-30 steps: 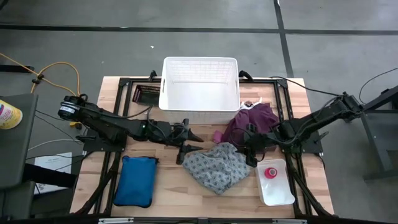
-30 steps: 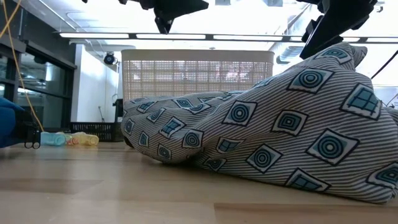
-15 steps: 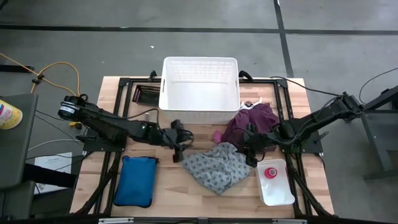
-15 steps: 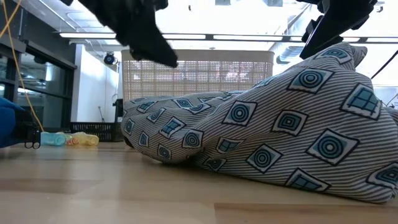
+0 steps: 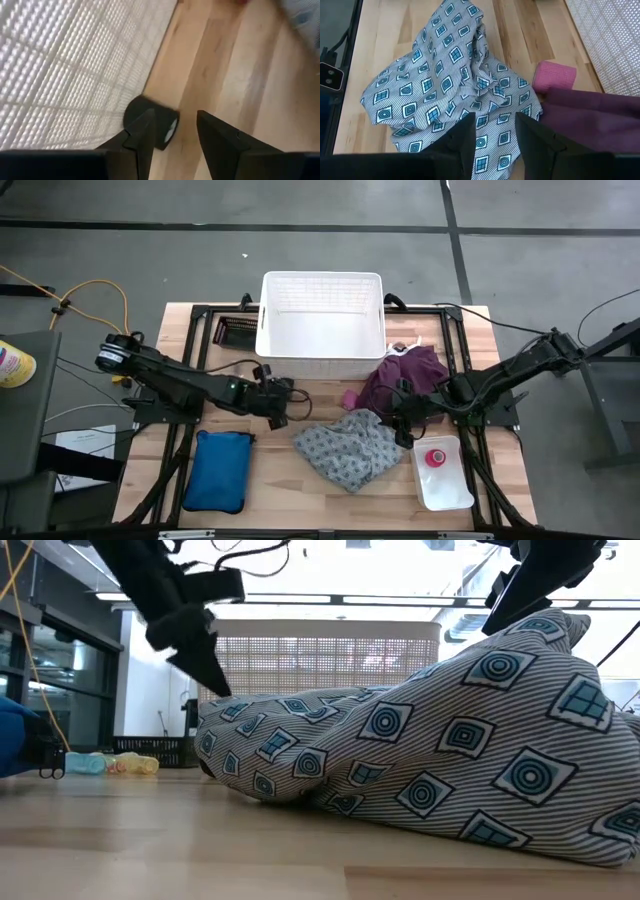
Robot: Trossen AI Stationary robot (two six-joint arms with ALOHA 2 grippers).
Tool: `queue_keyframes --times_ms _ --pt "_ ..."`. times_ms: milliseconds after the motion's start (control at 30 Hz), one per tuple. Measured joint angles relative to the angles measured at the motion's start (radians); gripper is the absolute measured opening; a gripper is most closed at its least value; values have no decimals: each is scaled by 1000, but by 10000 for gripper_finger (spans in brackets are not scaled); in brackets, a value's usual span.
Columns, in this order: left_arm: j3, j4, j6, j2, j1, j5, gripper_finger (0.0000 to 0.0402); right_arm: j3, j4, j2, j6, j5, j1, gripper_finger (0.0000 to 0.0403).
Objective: Pick & place medical supplies in basket/bin
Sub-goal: Put the black bandage into the small white bin
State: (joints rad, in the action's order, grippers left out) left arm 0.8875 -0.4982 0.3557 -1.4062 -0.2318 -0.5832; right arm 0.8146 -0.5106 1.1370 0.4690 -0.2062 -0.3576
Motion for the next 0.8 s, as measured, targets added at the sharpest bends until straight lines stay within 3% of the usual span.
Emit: queue_keyframes --times_ms 300,567,800 --pt "0 5 -3 -115 -22 -61 138 0 8 0 0 3 0 125" --pt "0 5 -34 -184 -100 -229 138 0 22 0 0 3 0 125" --pt "0 4 -44 -227 -108 -239 138 0 30 0 0 3 0 125"
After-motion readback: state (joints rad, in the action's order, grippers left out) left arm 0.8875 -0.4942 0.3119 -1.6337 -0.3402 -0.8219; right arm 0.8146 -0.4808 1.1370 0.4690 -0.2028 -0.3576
